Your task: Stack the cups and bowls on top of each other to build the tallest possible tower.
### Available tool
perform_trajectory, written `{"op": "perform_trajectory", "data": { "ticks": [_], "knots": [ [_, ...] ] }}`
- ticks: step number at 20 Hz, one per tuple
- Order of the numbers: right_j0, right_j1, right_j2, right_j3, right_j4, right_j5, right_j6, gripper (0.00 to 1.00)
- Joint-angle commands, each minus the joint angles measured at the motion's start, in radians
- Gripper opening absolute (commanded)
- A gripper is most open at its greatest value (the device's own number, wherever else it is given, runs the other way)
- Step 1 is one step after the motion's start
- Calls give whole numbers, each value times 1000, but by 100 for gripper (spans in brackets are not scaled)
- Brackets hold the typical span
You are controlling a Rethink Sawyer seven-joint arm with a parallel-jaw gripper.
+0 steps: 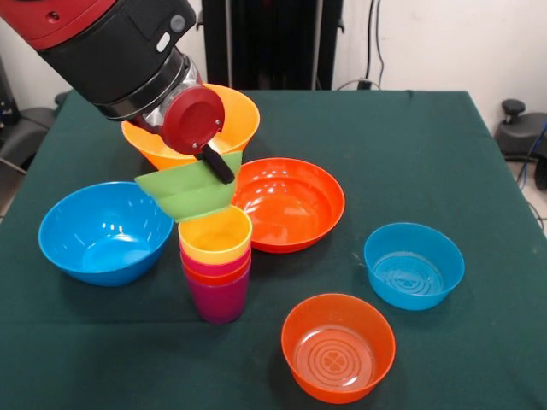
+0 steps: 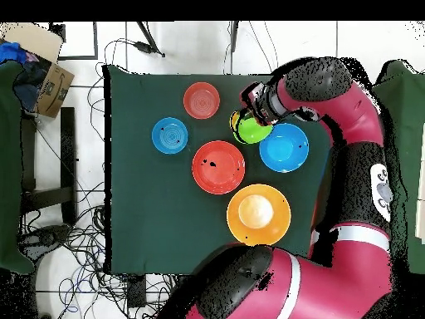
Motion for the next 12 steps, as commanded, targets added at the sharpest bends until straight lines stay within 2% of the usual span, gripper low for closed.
{"op": "perform_trajectory", "data": {
  "ticks": [1, 8, 12],
  "knots": [
    [29, -57, 6, -31, 4, 149, 243, 0],
    [32, -104, -13, 33, 3, 171, 241, 0],
    [26, -120, -17, 19, 2, 208, 242, 0]
  ]
}}
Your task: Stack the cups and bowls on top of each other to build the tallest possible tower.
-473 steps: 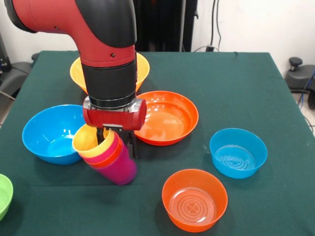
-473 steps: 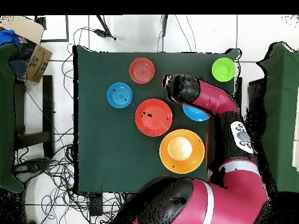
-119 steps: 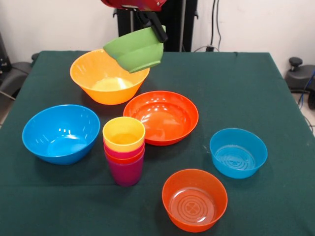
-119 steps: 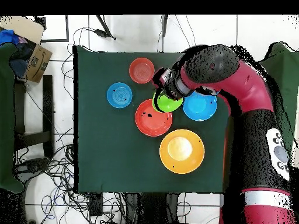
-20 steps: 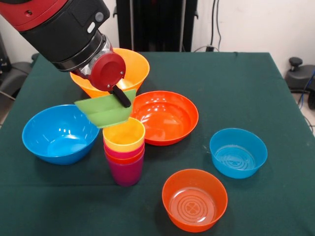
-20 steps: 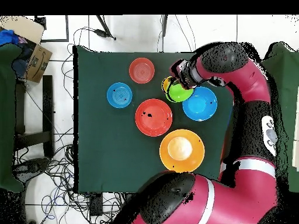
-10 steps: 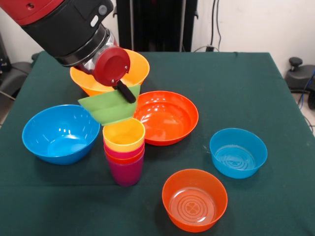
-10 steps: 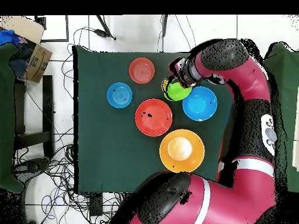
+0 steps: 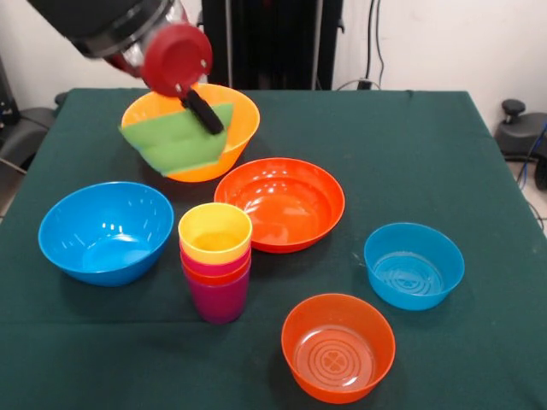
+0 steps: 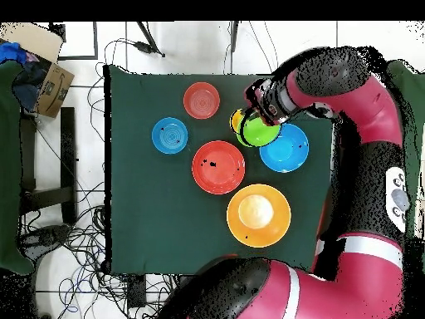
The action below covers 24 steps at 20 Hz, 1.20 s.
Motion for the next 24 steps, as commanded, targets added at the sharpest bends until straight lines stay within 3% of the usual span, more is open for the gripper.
{"op": "perform_trajectory", "data": {
  "ticks": [1, 4, 6, 7, 14, 24],
  "knots": [
    [20, -61, 20, 26, 3, 119, 191, 0],
    [18, -86, 26, 72, 31, 105, 194, 0],
    [29, -106, 38, 231, 79, -104, 156, 0],
    [36, -108, 30, 236, 77, -104, 162, 0],
    [73, -96, -34, 141, 19, 55, 236, 0],
    [59, -52, -55, 38, -29, 160, 157, 0]
  ]
}}
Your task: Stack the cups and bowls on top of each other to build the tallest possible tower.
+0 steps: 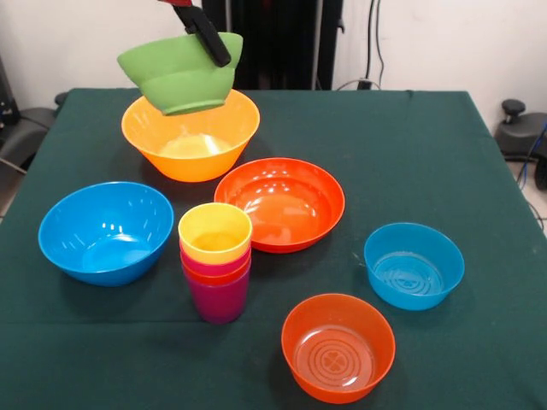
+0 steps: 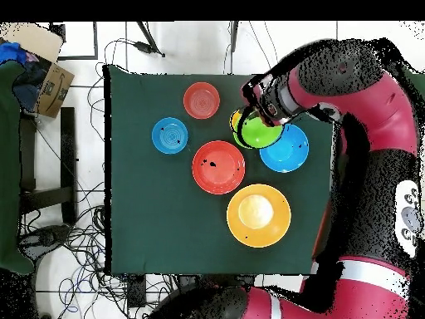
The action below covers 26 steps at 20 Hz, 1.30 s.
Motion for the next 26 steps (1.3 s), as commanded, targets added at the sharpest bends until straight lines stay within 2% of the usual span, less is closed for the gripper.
{"op": "perform_trajectory", "data": {
  "ticks": [1, 10, 14, 17, 19, 23, 26],
  "knots": [
    [18, 66, 19, -39, -90, 133, 148, 0],
    [29, 117, 13, -151, -136, 248, 143, 0],
    [43, 219, 20, -339, -154, 272, 165, 0],
    [50, 301, 20, -507, -158, 345, 172, 0],
    [53, 334, 8, -585, -158, 397, 164, 0],
    [58, 373, -20, -704, -140, 451, 130, 0],
    [68, 392, -40, -754, -106, 475, 152, 0]
  ]
}}
